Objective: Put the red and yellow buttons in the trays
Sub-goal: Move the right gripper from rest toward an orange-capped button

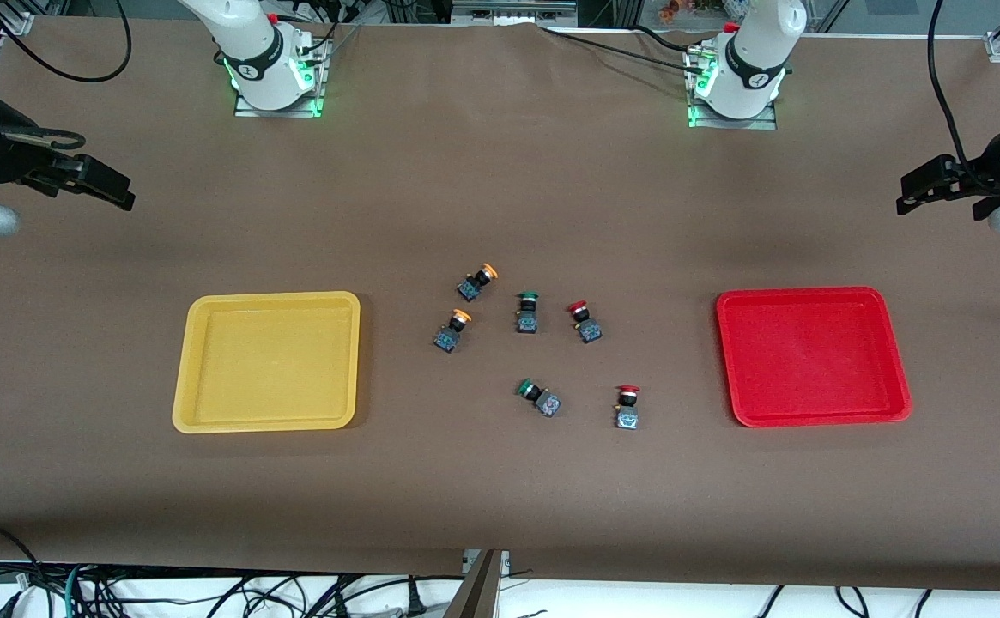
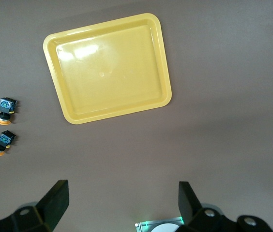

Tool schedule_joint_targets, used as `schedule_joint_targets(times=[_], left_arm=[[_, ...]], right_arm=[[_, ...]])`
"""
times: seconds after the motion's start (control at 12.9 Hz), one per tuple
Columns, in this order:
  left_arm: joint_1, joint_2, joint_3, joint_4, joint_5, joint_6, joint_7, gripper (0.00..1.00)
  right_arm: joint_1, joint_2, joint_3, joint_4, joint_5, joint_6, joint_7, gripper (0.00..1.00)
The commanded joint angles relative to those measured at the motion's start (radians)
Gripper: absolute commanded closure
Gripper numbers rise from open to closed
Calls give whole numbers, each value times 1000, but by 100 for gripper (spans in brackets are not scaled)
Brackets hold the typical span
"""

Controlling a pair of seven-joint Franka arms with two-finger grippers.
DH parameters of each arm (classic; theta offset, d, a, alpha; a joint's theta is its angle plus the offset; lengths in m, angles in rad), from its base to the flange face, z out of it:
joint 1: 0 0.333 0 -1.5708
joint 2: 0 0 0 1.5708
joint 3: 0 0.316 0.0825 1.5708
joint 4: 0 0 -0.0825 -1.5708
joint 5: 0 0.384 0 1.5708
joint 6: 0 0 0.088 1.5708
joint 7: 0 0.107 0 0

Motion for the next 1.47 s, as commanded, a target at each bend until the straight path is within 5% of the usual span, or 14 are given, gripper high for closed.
schedule_joint_targets(times=[0.0, 0.77, 1.16, 1.39], left_arm=[[8, 2, -4, 20, -27, -22, 2, 0], [-2, 2, -12, 20, -29, -23, -1, 0], [-2, 4, -12, 20, -30, -22, -1, 0], [6, 4, -10, 20, -50, -23, -1, 0]], right_arm=[[-6, -1, 7, 18, 7, -21, -15, 0], [-8, 21, 7, 18, 5, -18, -61, 0], [-3, 123, 9, 4, -14, -7, -58, 0], [67, 273, 18, 4, 10, 155, 117, 0]])
